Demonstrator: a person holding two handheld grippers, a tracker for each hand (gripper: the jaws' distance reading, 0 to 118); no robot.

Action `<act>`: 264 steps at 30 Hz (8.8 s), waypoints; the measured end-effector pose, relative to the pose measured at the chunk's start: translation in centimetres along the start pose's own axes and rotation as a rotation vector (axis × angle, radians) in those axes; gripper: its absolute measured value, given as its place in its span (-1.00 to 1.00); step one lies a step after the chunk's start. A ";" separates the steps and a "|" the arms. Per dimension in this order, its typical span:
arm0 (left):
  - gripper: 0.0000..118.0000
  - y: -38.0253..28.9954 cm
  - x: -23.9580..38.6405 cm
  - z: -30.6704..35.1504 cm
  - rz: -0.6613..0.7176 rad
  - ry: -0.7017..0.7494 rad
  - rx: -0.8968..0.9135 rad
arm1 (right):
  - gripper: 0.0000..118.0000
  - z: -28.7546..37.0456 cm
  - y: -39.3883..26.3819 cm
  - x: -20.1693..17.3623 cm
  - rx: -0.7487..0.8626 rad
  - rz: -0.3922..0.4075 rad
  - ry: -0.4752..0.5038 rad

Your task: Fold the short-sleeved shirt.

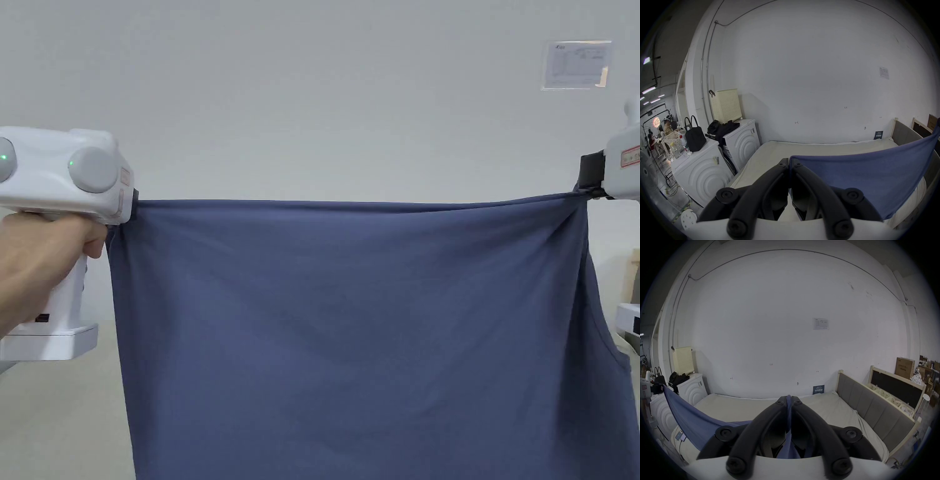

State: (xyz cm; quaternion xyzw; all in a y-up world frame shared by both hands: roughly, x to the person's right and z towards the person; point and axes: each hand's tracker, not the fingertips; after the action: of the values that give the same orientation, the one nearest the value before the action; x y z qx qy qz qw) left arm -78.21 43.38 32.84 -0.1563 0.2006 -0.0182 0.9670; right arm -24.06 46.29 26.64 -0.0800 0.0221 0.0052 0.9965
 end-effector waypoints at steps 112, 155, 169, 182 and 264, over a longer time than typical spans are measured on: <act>-1.00 -50.7 -1.5 -1.0 0.059 -0.219 -0.708 | -0.97 10.5 -49.7 3.8 -0.742 -0.047 -0.152; -1.00 -36.7 3.5 -13.4 0.031 -0.207 -0.581 | -0.93 -5.4 -42.4 3.9 -0.692 -0.096 -0.101; 0.69 -39.5 6.1 -22.6 0.052 -0.114 -0.694 | 0.16 -15.6 -44.2 2.5 -0.851 -0.055 -0.186; -1.00 -42.1 -0.6 -13.5 0.127 -0.189 -0.655 | -1.00 -2.4 -47.1 3.6 -0.822 -0.160 -0.074; -0.98 -38.0 12.0 -31.4 0.007 -0.347 -0.730 | -0.58 -23.0 -44.0 5.4 -0.844 0.057 -0.008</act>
State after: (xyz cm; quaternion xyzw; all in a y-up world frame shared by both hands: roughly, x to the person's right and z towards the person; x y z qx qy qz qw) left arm -78.51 -3.17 12.66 -0.4893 0.0282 0.0842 0.8676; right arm -19.02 -0.78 10.77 -0.4804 0.0164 0.0416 0.8759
